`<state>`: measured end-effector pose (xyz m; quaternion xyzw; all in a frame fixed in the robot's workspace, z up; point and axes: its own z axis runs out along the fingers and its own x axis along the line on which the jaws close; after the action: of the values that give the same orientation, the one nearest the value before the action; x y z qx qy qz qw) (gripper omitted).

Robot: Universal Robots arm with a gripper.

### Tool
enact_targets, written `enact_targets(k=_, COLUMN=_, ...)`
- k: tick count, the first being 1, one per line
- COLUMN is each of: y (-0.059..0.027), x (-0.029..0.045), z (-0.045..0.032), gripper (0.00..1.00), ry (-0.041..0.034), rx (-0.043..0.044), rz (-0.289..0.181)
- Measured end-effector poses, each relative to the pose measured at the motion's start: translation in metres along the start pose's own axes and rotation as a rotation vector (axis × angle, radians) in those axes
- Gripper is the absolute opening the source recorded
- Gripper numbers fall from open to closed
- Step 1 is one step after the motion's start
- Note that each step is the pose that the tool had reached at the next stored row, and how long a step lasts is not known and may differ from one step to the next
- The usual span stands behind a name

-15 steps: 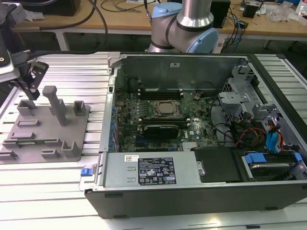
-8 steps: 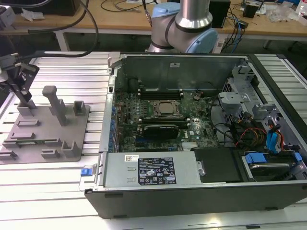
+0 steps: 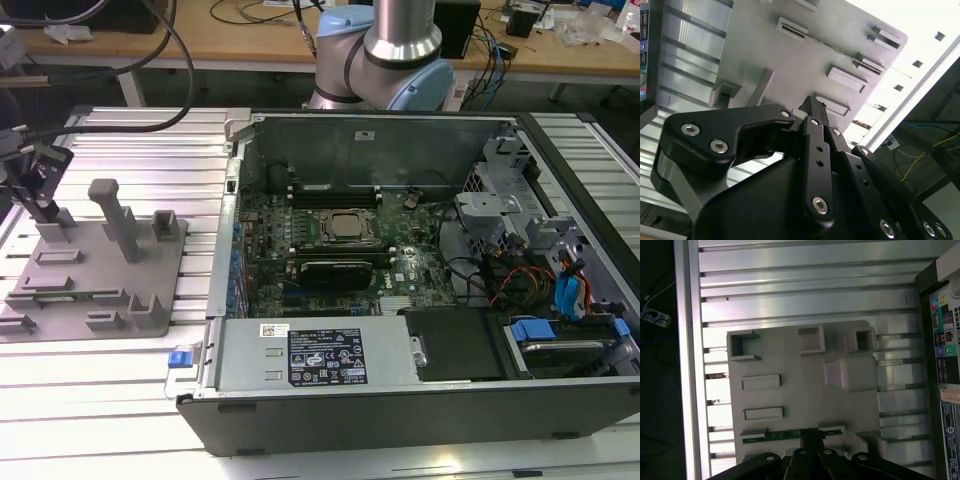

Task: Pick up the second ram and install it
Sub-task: 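Reach for the second ram, then pick up the second ram and move it above second insertion slot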

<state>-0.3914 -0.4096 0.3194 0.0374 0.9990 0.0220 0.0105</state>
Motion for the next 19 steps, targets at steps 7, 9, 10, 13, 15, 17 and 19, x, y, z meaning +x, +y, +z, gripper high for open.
enact_targets(k=7, y=0.0000, x=0.0001, z=0.0003, gripper=0.08, ry=0.0000, rx=0.0000, rz=0.000)
enact_targets(k=9, y=0.0000, x=0.0001, z=0.0003, gripper=0.08, ry=0.0001, rx=0.0000, rz=0.000)
enact_targets(k=10, y=0.0000, x=0.0001, z=0.0004, gripper=0.08, ry=0.0001, rx=0.0000, rz=0.000)
enact_targets(k=13, y=0.0000, x=0.0001, z=0.0005, gripper=0.08, ry=0.0001, rx=0.0000, rz=0.000)
enact_targets(k=15, y=0.0000, x=0.0001, z=0.0005, gripper=0.08, ry=0.0003, rx=-0.0001, rz=-0.007)
enact_targets(k=17, y=0.0000, x=0.0001, z=0.0005, gripper=0.08, ry=0.0010, rx=-0.0004, rz=-0.021)
enact_targets(k=19, y=0.0000, x=0.0001, z=0.0006, gripper=0.08, ry=0.0033, rx=-0.0014, rz=-0.073)
